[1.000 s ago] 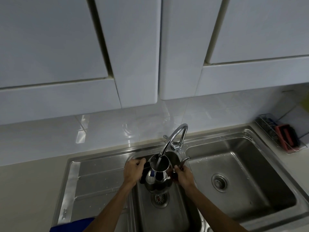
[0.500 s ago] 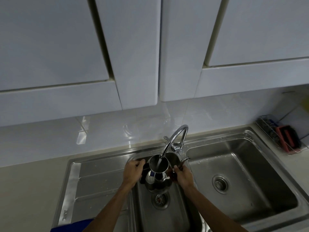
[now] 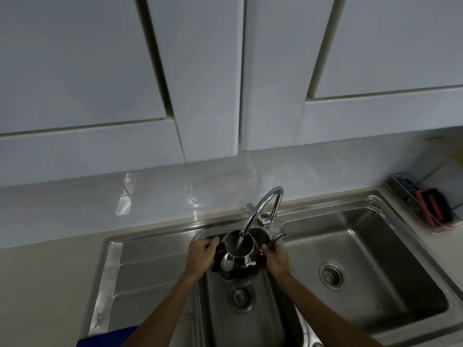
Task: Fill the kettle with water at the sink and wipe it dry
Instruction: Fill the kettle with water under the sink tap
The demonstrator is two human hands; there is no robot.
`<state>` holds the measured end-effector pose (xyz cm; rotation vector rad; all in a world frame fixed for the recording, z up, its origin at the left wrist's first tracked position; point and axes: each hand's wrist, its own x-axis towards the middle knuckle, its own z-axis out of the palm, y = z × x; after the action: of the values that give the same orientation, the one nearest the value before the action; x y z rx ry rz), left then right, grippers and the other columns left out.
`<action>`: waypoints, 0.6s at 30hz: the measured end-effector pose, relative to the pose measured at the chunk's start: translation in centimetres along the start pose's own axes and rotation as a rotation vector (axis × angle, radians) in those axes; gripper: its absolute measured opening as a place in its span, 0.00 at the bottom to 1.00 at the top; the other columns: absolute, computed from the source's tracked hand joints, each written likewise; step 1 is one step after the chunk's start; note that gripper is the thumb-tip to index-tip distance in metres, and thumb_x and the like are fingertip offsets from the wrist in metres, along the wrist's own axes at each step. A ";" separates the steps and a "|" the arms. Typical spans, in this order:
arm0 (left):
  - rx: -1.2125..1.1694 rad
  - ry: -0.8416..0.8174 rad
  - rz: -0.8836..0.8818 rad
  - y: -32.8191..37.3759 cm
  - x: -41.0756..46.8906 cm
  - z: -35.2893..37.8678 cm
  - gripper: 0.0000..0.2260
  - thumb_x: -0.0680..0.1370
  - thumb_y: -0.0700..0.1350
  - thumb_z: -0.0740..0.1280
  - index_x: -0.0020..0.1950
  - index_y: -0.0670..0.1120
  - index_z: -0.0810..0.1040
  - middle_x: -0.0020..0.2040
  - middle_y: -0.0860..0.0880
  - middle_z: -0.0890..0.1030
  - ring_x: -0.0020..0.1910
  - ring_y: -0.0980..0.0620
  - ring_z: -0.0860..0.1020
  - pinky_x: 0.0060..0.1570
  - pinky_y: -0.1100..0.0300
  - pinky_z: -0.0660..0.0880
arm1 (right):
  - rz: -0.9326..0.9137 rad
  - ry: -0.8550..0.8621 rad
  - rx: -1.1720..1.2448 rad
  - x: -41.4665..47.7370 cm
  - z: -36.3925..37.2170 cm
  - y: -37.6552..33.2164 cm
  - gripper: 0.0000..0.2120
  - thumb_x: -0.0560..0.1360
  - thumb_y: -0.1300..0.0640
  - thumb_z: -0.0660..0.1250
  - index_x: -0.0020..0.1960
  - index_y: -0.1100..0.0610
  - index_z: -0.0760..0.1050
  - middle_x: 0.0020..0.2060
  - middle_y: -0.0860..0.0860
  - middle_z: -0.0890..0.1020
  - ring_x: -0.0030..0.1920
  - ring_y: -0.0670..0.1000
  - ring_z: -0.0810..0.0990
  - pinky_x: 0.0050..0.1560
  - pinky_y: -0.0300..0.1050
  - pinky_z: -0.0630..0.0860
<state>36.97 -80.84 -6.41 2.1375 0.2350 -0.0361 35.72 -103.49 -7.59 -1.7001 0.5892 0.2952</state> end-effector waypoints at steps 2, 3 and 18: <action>-0.004 0.000 -0.017 0.1 -0.1 0.0 0.23 0.80 0.46 0.67 0.24 0.44 0.74 0.17 0.56 0.69 0.20 0.60 0.68 0.30 0.62 0.65 | -0.014 0.005 -0.023 0.5 0.0 0.6 0.09 0.81 0.54 0.64 0.58 0.54 0.78 0.50 0.55 0.86 0.51 0.56 0.85 0.54 0.61 0.82; -0.008 0.001 -0.022 0.2 -0.1 0.0 0.23 0.80 0.46 0.67 0.24 0.45 0.74 0.17 0.56 0.69 0.20 0.61 0.68 0.30 0.63 0.65 | -0.029 0.009 -0.044 0.9 -0.1 1.1 0.08 0.80 0.53 0.64 0.56 0.52 0.78 0.49 0.54 0.86 0.51 0.55 0.85 0.54 0.62 0.82; -0.001 0.077 -0.065 0.4 -1.6 0.2 0.24 0.79 0.48 0.67 0.22 0.47 0.74 0.18 0.55 0.71 0.23 0.51 0.72 0.31 0.59 0.67 | 0.037 -0.148 0.000 0.2 -1.8 0.2 0.06 0.80 0.54 0.66 0.54 0.54 0.77 0.52 0.59 0.85 0.51 0.61 0.85 0.50 0.57 0.83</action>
<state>35.51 -81.44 -5.99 2.1317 0.3493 0.0093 35.54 -105.28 -7.51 -1.6525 0.5114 0.4441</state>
